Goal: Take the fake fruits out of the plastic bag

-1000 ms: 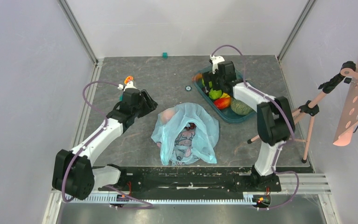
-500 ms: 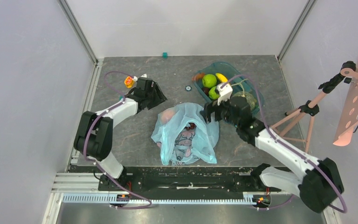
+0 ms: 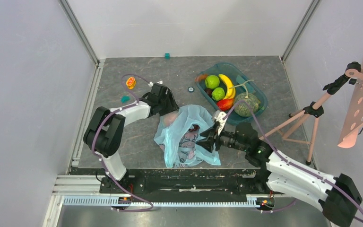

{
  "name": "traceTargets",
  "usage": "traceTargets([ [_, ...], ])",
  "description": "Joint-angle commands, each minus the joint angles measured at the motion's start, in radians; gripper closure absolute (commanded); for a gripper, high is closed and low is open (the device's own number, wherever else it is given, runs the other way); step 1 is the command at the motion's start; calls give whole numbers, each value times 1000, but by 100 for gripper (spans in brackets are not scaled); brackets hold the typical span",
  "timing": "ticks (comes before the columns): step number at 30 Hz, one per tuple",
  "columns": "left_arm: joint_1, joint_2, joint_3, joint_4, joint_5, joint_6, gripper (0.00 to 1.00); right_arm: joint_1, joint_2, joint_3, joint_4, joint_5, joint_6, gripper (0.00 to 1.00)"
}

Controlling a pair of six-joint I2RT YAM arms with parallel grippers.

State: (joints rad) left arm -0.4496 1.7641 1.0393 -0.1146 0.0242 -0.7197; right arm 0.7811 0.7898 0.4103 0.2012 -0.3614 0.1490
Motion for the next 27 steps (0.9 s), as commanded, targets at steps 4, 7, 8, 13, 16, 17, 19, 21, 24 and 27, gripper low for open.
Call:
traceTargets([
  [4, -9, -27, -86, 65, -19, 12, 39, 150, 152, -20, 135, 88, -22, 56],
  [7, -11, -47, -123, 74, -17, 7, 40, 183, 228, 4, 170, 159, -31, 59],
  [8, -11, -55, -137, 82, -11, 2, 40, 189, 258, 9, 178, 199, -34, 60],
  [13, -14, -85, -194, 111, 4, -12, 41, 196, 371, 18, 231, 346, -37, 61],
  [16, -20, -94, -213, 111, 12, -12, 42, 198, 452, 40, 260, 355, -37, 61],
  [17, -24, -99, -221, 110, 14, -12, 42, 201, 479, 48, 275, 375, -35, 61],
  [19, -34, -105, -234, 111, 16, -14, 43, 204, 521, 65, 298, 386, -35, 60],
  [21, -45, -118, -251, 135, 20, -16, 43, 208, 568, 90, 319, 378, -44, 59],
  [24, -63, -142, -275, 138, 16, -12, 43, 217, 624, 136, 326, 382, -63, 58],
  [27, -78, -167, -303, 144, 16, -18, 43, 221, 678, 172, 331, 382, -70, 54],
])
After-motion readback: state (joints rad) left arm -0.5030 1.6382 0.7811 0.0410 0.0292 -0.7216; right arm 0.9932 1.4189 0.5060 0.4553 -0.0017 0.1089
